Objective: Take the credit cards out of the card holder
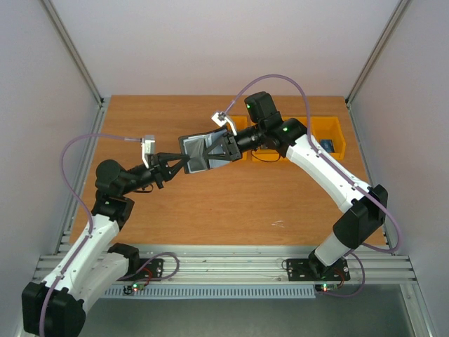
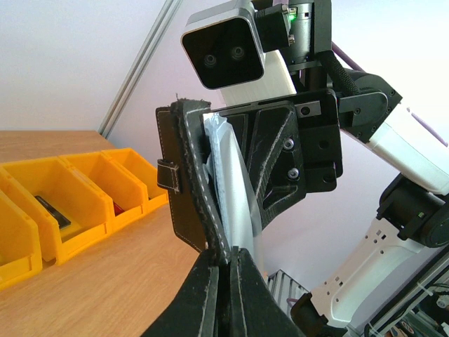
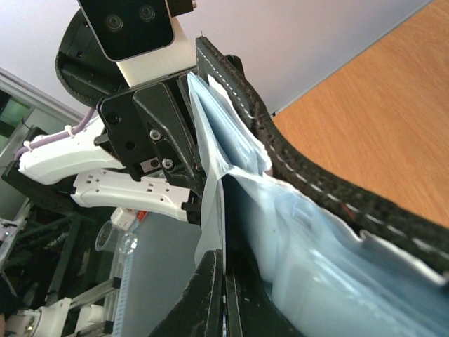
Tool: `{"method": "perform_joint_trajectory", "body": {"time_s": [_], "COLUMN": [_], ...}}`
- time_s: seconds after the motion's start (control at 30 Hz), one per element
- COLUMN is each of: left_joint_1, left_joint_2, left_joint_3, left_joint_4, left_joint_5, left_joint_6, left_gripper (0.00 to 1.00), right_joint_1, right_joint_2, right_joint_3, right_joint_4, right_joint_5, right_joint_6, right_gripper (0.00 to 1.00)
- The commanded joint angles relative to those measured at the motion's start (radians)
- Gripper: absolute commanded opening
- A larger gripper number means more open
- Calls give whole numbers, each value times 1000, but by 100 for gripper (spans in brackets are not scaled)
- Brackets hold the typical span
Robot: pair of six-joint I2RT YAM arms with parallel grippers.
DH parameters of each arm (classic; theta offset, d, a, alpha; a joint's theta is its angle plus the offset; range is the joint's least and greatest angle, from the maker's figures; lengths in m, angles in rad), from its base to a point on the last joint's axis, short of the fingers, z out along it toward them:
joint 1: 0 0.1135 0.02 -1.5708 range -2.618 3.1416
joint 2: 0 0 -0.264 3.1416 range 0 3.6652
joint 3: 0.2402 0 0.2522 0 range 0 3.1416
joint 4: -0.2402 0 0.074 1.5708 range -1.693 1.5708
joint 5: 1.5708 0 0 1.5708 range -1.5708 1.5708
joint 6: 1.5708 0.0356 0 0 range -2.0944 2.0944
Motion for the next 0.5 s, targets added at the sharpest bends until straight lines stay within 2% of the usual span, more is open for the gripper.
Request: {"method": "perform_joint_trajectory", "body": {"time_s": [0.0,0.17,0.47], "left_joint_1": [-21,-23,-23], "left_joint_2": [-3,-1,-8], "left_joint_3": [2,0,-4], "left_joint_4": [27,26,18], "left_joint_5": [32,56,61], "left_joint_6": [0,-10,-25], "left_gripper": [2,8,10], "right_joint_1": [5,1,-32], "right_joint_2": [-39,-40,-41], "right_joint_3": [2,20,45], "right_joint_4": [7,-17,-95], "right_joint_5": [-24,-30,-33], "right_joint_6": [-31,-47,-99], "right_gripper": [1,1,1]}}
